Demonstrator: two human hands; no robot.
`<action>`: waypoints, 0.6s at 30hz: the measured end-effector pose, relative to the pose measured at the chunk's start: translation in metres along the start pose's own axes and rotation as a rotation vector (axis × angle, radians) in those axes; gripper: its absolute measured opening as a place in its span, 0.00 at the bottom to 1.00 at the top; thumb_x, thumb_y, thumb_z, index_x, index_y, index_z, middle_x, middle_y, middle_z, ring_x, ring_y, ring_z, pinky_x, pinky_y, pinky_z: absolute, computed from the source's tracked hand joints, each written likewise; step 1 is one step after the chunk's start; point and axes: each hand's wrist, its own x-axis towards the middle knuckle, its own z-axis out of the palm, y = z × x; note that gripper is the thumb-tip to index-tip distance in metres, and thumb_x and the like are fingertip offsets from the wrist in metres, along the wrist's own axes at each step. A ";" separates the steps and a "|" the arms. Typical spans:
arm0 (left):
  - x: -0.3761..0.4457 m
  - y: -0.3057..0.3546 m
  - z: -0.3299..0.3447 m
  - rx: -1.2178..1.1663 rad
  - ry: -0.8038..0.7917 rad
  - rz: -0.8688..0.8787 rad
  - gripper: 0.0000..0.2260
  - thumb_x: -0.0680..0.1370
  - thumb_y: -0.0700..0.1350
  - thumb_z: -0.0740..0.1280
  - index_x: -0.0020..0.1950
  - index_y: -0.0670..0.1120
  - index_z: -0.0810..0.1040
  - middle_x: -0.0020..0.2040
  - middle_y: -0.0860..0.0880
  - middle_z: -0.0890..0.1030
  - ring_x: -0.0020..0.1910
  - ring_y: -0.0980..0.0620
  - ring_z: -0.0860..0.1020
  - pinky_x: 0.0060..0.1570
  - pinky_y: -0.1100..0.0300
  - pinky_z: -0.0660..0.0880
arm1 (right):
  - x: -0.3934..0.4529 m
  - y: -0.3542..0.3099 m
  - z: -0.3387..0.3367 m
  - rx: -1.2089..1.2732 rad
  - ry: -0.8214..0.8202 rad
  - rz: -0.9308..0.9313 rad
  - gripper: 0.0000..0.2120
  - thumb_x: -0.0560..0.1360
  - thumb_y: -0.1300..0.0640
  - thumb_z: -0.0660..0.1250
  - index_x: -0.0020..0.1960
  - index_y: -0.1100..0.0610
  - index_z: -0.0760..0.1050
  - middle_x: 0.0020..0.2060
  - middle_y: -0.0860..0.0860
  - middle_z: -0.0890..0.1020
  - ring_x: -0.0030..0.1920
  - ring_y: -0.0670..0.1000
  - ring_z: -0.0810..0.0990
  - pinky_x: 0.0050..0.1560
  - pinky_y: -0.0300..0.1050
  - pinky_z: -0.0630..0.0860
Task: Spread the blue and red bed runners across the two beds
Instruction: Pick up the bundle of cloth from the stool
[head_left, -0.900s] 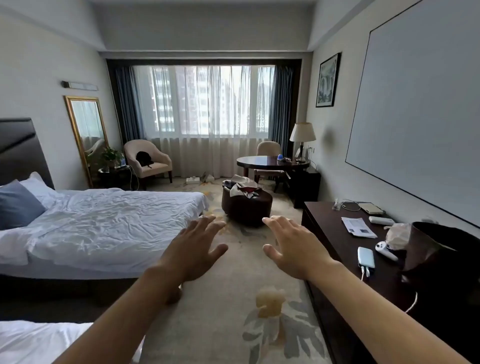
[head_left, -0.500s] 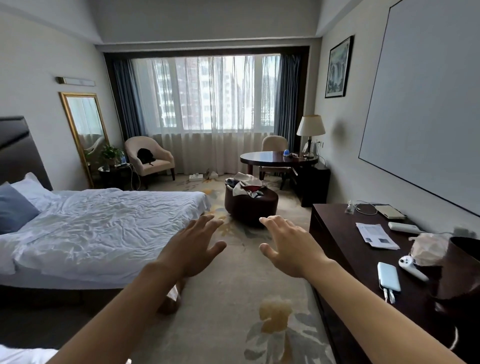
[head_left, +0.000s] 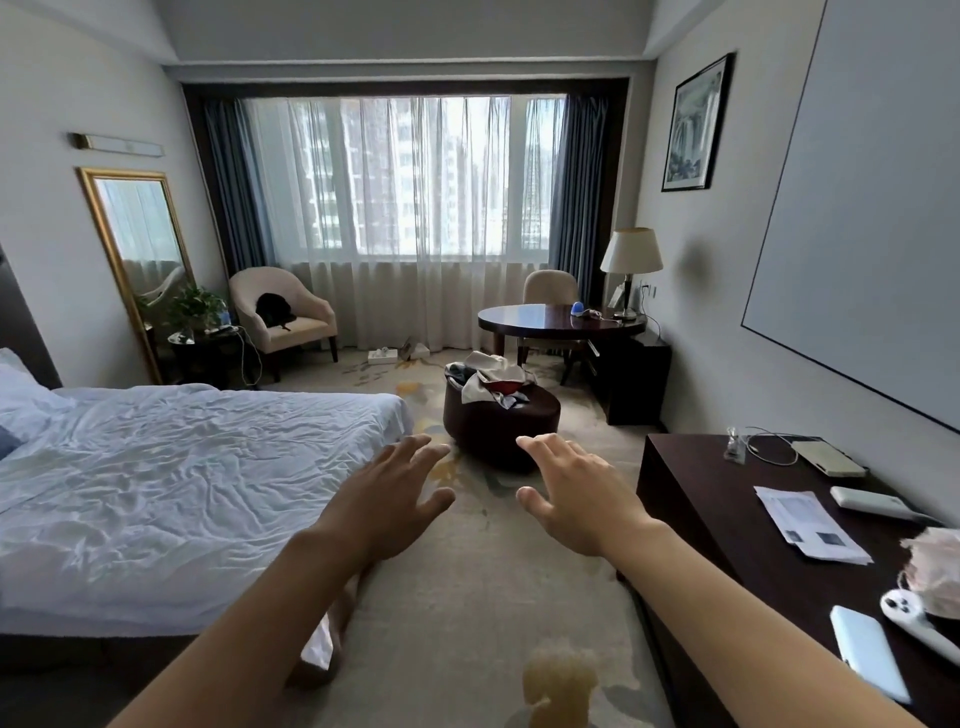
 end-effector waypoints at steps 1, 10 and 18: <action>0.013 -0.011 0.003 -0.009 -0.005 -0.002 0.27 0.80 0.63 0.58 0.77 0.57 0.58 0.78 0.53 0.59 0.76 0.51 0.59 0.71 0.50 0.65 | 0.015 0.003 0.005 0.000 -0.008 0.006 0.30 0.80 0.42 0.59 0.78 0.49 0.55 0.74 0.46 0.65 0.72 0.50 0.67 0.68 0.50 0.69; 0.138 -0.080 0.041 -0.045 -0.024 0.032 0.27 0.80 0.61 0.58 0.77 0.56 0.58 0.78 0.54 0.59 0.76 0.52 0.59 0.72 0.51 0.65 | 0.139 0.042 0.056 -0.008 -0.013 0.008 0.30 0.80 0.42 0.59 0.78 0.49 0.56 0.73 0.46 0.65 0.72 0.50 0.66 0.69 0.51 0.69; 0.265 -0.120 0.077 -0.025 -0.027 -0.010 0.26 0.80 0.61 0.59 0.77 0.56 0.60 0.78 0.53 0.59 0.76 0.51 0.60 0.71 0.53 0.63 | 0.258 0.119 0.098 0.018 0.002 0.003 0.29 0.80 0.42 0.59 0.77 0.49 0.57 0.72 0.47 0.67 0.71 0.51 0.68 0.68 0.50 0.69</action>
